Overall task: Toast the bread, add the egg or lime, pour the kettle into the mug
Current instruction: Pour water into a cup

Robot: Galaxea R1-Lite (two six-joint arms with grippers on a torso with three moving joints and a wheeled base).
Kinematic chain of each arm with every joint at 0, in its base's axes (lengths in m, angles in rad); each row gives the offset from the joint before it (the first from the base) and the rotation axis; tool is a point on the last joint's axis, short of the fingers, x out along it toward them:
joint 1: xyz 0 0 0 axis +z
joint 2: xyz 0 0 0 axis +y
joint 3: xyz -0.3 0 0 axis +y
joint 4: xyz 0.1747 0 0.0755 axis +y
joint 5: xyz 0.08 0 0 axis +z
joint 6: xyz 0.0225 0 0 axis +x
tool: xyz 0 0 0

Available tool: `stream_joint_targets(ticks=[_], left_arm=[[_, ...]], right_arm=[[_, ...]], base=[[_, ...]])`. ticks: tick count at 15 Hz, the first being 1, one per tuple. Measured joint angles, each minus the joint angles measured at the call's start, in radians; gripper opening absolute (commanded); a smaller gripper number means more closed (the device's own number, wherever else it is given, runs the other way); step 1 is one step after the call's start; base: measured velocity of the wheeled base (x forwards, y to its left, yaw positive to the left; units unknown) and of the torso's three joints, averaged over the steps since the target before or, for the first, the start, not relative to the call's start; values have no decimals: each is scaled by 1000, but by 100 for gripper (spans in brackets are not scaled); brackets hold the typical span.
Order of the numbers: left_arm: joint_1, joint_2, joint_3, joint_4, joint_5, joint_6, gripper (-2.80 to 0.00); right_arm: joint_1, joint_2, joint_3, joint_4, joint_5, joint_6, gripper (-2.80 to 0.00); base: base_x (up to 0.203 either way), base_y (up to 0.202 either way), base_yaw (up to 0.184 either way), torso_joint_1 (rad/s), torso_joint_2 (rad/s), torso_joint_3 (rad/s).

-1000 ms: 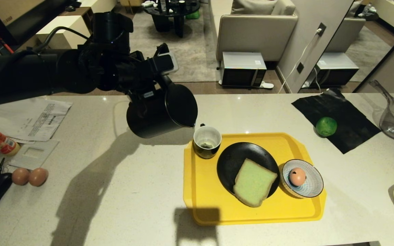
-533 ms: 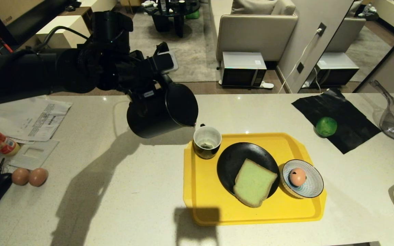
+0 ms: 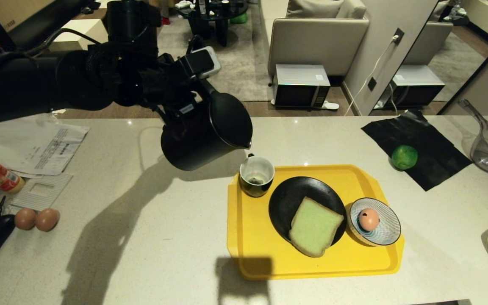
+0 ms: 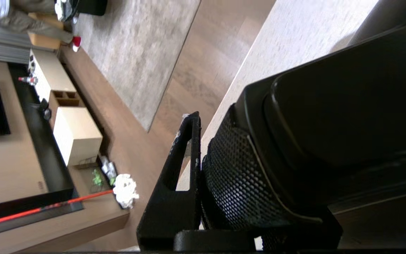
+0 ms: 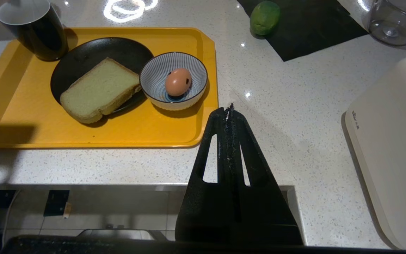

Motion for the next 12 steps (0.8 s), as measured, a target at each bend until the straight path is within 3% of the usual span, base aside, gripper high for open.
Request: stream_joint_targets(ticks=[12], left_arm=[[5,-32,0,3,8,-2,-280]], right_arm=[[0,0,0,0,0,0,-280]], base=[[0,0,0,0,0,0]])
